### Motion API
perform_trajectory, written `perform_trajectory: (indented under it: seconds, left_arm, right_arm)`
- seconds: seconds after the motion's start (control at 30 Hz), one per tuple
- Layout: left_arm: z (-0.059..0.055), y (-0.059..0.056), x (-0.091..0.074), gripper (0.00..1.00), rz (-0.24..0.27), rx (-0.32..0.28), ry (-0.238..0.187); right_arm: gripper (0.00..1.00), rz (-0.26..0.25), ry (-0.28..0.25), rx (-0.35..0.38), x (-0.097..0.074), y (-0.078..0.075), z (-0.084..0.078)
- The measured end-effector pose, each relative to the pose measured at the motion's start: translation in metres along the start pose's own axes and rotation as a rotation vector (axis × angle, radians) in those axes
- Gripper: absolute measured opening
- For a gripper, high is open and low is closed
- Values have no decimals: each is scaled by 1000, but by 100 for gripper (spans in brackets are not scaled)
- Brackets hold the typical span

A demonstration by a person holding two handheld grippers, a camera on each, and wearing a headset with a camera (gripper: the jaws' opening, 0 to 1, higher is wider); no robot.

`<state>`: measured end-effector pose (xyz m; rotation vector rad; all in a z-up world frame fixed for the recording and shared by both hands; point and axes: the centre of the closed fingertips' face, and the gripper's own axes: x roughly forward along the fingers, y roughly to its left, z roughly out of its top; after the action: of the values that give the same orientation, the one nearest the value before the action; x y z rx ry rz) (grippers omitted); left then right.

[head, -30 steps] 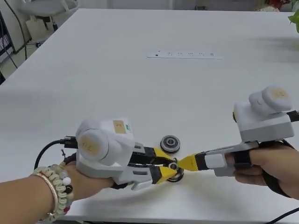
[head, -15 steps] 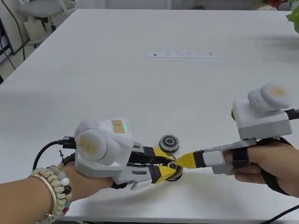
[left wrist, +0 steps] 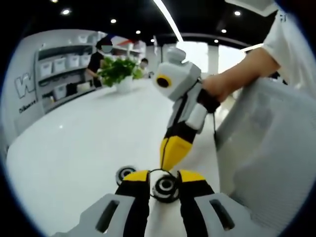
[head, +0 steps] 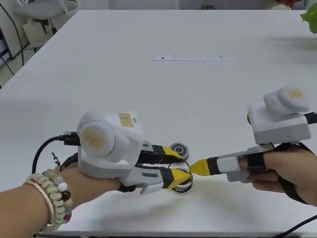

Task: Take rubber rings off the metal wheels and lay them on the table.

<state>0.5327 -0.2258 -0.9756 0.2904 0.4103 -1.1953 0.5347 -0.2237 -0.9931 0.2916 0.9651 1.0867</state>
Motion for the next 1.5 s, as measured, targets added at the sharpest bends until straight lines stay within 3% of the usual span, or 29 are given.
perform_trajectory:
  seconds: [0.37, 0.57, 0.73, 0.9, 1.17, 1.3, 1.5]
  left_arm:
    - [30, -19, -16, 46, -58, 65, -39]
    - [42, -21, -30, 56, -82, 98, -45]
    - [49, -16, -48, 62, -58, 107, -54]
    - [48, -6, -73, 67, -5, 107, -42]
    - [48, 8, -117, 76, 110, 45, -70]
    - [39, 6, -131, 78, 165, 44, -52]
    - [19, 5, -149, 81, 219, -21, -47]
  right_arm:
    - [0, -9, -41, -16, -6, 0, 10]
    - [0, -20, -31, -38, -6, -1, 9]
    - [0, -18, -28, -62, -6, 3, 10]
    - [0, -10, -32, -74, -6, 6, 12]
    - [0, -6, -53, -81, -9, 8, 17]
    - [0, 0, -77, -77, -11, 10, 23]
    - [0, 6, -108, -81, -14, 16, 30]
